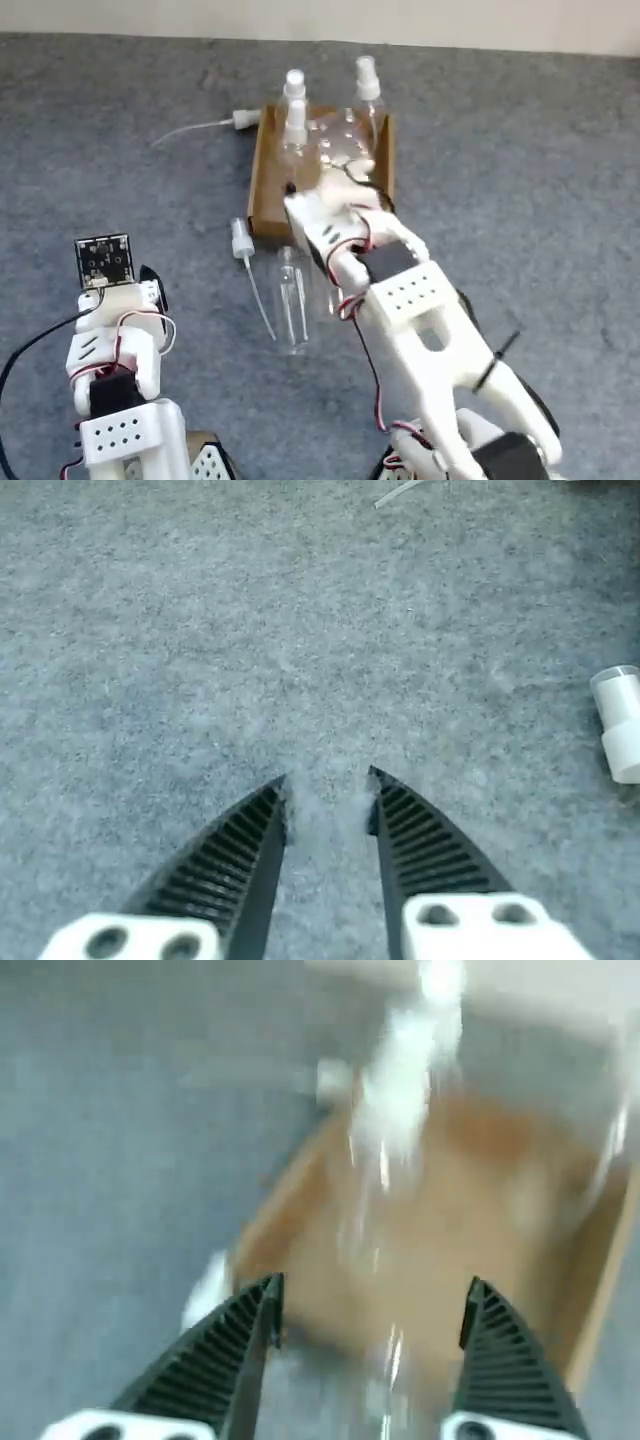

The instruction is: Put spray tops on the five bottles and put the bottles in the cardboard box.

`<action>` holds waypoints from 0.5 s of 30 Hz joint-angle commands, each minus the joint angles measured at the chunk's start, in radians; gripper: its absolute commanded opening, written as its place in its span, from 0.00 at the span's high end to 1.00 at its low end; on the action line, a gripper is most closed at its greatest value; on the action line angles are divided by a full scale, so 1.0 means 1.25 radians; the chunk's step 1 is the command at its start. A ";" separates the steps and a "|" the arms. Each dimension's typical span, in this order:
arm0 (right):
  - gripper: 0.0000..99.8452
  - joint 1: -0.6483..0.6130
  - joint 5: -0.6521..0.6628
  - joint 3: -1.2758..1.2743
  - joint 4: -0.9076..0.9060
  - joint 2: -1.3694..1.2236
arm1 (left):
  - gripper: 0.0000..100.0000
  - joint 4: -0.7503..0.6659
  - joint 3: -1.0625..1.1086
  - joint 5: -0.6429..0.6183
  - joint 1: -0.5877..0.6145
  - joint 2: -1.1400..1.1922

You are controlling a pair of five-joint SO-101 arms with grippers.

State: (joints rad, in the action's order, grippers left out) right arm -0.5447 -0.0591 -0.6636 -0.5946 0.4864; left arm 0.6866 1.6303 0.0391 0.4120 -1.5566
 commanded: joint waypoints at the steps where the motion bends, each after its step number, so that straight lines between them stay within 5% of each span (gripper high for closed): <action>1: 0.78 0.009 -0.071 0.041 -0.177 0.075 | 0.92 -0.021 -0.004 0.009 0.007 -0.006; 15: 0.77 -0.021 -0.161 0.033 -0.181 0.014 | 0.92 -0.020 -0.004 0.009 0.007 -0.006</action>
State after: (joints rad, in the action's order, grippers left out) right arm -0.5493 -0.2386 -0.6636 -0.8401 0.5309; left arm 0.6866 1.6318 0.0391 0.4120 -1.5566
